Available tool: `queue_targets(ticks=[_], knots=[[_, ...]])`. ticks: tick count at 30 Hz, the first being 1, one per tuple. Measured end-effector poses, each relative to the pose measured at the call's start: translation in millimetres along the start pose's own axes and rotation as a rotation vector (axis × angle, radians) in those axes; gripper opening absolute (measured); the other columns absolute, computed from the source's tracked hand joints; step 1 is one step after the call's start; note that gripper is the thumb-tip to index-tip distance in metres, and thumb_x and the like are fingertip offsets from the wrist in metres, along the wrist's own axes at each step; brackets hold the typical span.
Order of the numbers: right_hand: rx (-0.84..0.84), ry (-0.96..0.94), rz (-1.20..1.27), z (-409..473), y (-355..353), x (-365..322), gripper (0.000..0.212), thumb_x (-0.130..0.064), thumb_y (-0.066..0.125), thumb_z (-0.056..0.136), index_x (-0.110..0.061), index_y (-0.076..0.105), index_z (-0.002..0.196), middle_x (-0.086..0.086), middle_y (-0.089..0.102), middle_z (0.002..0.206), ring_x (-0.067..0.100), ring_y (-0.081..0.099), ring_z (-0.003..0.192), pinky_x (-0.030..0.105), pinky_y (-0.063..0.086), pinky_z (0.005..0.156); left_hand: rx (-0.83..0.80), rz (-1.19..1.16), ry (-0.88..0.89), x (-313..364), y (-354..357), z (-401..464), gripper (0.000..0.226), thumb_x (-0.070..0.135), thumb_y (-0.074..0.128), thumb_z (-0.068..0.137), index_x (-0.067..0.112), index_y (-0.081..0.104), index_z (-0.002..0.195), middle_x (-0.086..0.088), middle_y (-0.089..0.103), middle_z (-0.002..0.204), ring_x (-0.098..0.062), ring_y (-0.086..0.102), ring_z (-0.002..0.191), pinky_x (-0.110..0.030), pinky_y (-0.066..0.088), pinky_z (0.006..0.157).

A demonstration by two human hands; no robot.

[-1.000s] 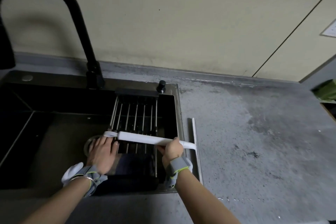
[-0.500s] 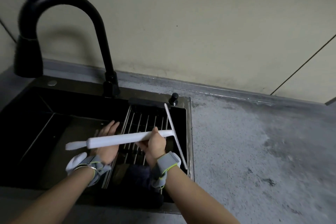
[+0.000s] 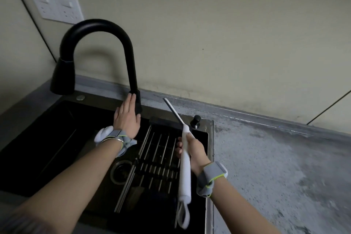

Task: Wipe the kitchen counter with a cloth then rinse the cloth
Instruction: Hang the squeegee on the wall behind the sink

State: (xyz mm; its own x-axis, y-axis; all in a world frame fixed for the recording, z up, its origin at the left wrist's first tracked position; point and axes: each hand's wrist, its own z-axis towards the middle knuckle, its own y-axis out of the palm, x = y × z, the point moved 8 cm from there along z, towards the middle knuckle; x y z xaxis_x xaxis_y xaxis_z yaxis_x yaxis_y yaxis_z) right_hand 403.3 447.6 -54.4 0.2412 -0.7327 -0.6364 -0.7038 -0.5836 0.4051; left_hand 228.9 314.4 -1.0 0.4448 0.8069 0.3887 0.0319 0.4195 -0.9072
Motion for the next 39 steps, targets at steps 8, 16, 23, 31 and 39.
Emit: queue_targets(ticks=[8,16,23,31,39], knots=[[-0.194,0.008,-0.001,-11.9,2.4,-3.3,0.036,-0.034,0.031,0.102,-0.006,0.049,0.089,-0.001,0.038,0.048,0.010,0.035,0.030,0.018,0.030,0.032,-0.259,0.205,0.013,9.0,16.2,18.2,0.066,0.022,0.043,0.098,0.016,0.006,0.152,0.004,-0.004,0.160,-0.014,-0.001,0.147,-0.038,0.011,0.118],[-0.167,-0.059,-0.128,-20.4,-5.3,-20.3,0.030,-0.034,0.046,0.097,-0.005,0.049,0.088,0.001,0.036,0.052,0.010,0.033,0.028,0.017,0.026,0.032,-0.284,0.314,-0.004,13.5,16.1,15.6,0.066,0.024,0.043,0.098,0.012,0.006,0.152,0.001,-0.005,0.160,-0.015,-0.005,0.147,-0.040,0.010,0.119],[-0.151,-0.113,-0.194,-22.5,-12.6,-35.3,0.017,-0.021,0.054,0.094,-0.006,0.046,0.088,0.002,0.036,0.052,0.011,0.033,0.028,0.017,0.028,0.032,-0.301,0.387,-0.019,11.6,15.5,18.4,0.064,0.025,0.042,0.099,0.009,0.009,0.151,0.000,0.002,0.160,-0.016,0.000,0.147,-0.039,0.016,0.117],[-0.167,-0.126,-0.206,-19.6,-27.0,-36.4,0.019,-0.021,0.053,0.095,-0.007,0.046,0.084,0.001,0.038,0.051,0.011,0.033,0.029,0.016,0.029,0.033,-0.266,0.398,-0.016,11.7,12.3,18.2,0.062,0.027,0.043,0.098,0.007,0.014,0.150,-0.002,0.010,0.158,-0.017,0.003,0.147,-0.038,0.022,0.116],[-0.197,-0.137,-0.242,-17.2,-31.9,-32.2,0.021,-0.023,0.055,0.094,-0.006,0.042,0.097,0.001,0.039,0.052,0.012,0.035,0.029,0.018,0.031,0.033,-0.275,0.389,-0.058,9.7,12.8,10.2,0.060,0.030,0.041,0.099,0.008,0.016,0.149,-0.001,0.011,0.157,-0.016,0.006,0.147,-0.036,0.024,0.114]])
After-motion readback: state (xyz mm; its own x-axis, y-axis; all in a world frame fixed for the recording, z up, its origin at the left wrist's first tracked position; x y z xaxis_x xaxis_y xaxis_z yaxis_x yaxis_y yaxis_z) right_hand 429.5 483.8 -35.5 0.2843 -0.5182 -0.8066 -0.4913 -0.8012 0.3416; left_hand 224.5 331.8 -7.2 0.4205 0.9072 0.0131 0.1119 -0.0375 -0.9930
